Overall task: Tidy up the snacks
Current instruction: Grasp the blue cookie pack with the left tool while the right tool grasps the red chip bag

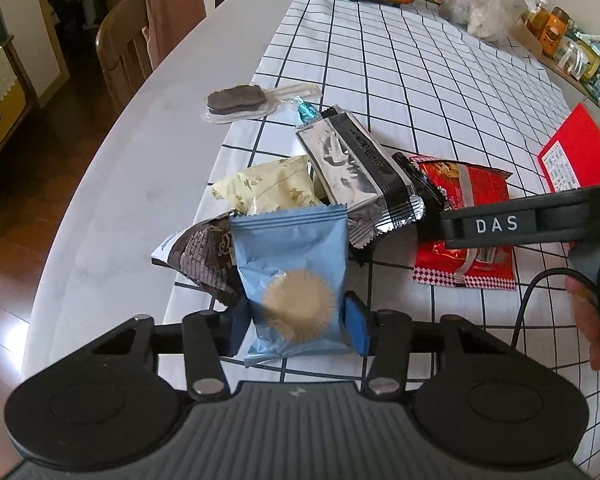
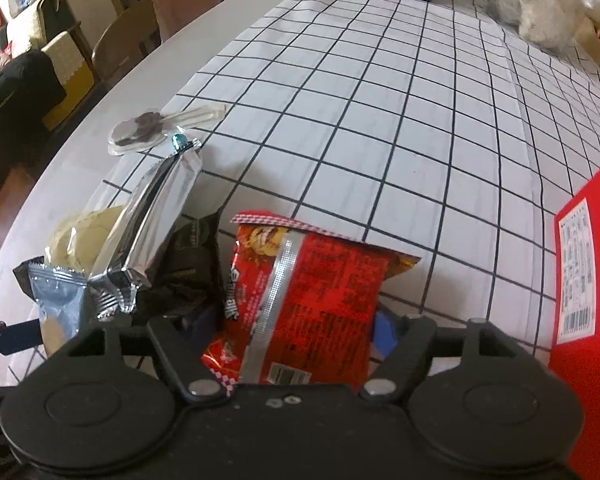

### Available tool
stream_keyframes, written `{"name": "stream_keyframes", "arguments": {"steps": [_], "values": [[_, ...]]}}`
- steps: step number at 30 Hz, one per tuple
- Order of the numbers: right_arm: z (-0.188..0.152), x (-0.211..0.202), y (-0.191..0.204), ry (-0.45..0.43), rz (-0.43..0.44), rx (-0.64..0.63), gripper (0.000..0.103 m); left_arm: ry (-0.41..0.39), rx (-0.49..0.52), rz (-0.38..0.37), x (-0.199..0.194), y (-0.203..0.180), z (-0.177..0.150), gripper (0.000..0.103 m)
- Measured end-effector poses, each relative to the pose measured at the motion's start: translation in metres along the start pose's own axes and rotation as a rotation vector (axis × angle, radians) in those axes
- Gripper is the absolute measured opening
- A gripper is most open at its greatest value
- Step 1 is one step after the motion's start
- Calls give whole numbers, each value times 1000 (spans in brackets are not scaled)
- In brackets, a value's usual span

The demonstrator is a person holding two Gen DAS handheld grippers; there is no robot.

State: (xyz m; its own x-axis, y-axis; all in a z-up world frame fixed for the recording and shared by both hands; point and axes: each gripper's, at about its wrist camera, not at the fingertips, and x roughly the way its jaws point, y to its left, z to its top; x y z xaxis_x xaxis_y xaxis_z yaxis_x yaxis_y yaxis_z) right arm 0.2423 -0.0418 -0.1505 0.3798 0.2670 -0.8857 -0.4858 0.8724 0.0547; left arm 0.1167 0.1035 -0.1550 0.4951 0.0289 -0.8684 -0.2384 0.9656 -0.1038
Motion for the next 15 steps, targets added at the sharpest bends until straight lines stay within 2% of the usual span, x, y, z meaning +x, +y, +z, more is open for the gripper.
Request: {"name": "stream_keyframes", "arguments": {"steps": [15], "values": [[-23, -28, -14, -15, 43, 58, 74, -11, -18, 10, -14, 1, -5, 48]]}}
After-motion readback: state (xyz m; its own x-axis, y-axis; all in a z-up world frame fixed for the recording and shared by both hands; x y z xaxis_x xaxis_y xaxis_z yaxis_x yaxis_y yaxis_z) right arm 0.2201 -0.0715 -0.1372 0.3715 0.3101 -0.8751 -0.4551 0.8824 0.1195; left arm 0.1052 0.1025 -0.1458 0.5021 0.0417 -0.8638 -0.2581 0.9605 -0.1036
